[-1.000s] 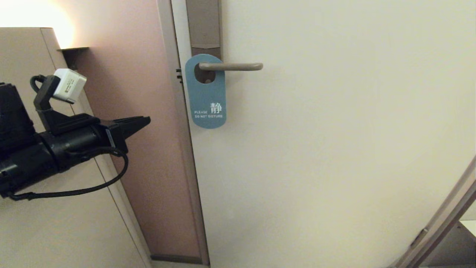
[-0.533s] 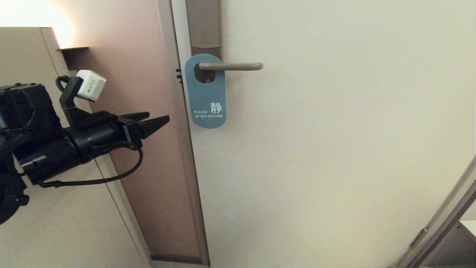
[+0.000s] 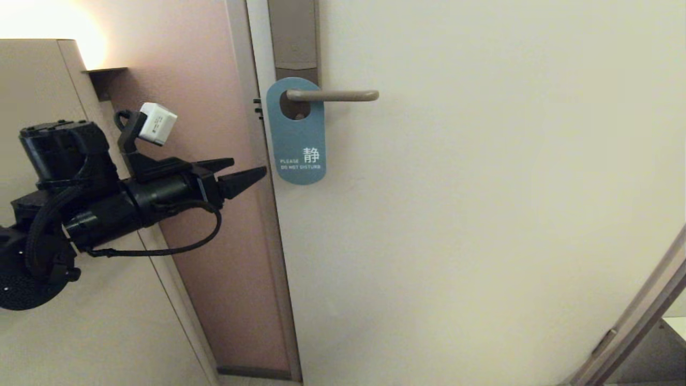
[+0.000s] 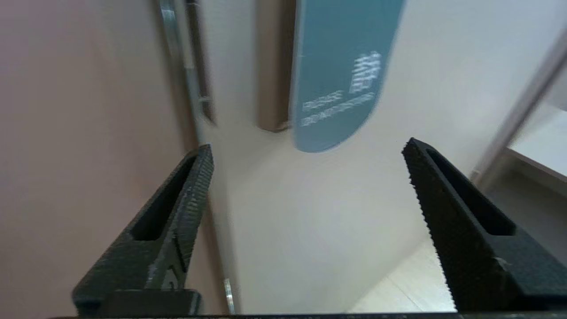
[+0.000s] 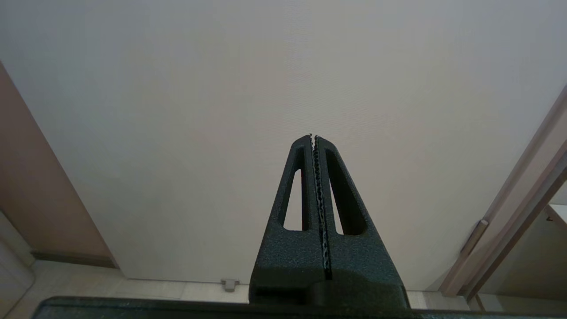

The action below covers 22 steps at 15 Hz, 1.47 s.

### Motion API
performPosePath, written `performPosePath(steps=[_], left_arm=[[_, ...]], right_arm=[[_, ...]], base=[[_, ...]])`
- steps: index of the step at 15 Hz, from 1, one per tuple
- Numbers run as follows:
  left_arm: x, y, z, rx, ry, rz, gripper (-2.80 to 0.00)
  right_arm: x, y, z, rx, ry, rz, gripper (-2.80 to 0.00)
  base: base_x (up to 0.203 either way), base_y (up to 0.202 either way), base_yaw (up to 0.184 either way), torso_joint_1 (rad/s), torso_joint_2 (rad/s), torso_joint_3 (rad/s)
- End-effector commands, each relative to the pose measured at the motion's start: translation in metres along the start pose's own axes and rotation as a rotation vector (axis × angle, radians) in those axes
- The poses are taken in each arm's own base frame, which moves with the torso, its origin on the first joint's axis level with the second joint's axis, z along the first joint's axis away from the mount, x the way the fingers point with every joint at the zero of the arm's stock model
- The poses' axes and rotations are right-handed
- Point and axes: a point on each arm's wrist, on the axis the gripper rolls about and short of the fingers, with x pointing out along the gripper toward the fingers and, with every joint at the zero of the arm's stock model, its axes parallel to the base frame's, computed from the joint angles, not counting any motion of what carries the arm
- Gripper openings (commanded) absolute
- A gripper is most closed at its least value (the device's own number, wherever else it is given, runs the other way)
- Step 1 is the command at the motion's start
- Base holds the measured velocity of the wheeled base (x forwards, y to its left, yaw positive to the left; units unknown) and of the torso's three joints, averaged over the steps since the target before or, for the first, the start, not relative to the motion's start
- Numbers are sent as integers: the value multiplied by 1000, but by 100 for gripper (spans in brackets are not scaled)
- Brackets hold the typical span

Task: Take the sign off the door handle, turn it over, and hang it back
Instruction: Take down the sign

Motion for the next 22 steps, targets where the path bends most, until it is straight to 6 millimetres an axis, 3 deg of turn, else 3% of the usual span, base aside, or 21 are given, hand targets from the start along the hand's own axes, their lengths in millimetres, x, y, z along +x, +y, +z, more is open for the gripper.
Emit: performPosePath(steps=[1,7,14,22], left_arm=[[7,-1,-3,-4,8,-27,0],[30,7,-4,-3,9,-99,0],[34,-3,4,-12,-11,-150,0],[47,2,8,5,-31,-148,0]], right_arm=[[0,0,0,0,1,0,-280],[0,0,0,0,1,0,-280],[0,0,0,0,1,0,-280],[0,0,0,0,1,0,-280]], base=[[0,0,0,0,0,0],[0,0,0,0,0,0],[0,0,0,0,0,0],[0,0,0,0,0,0]])
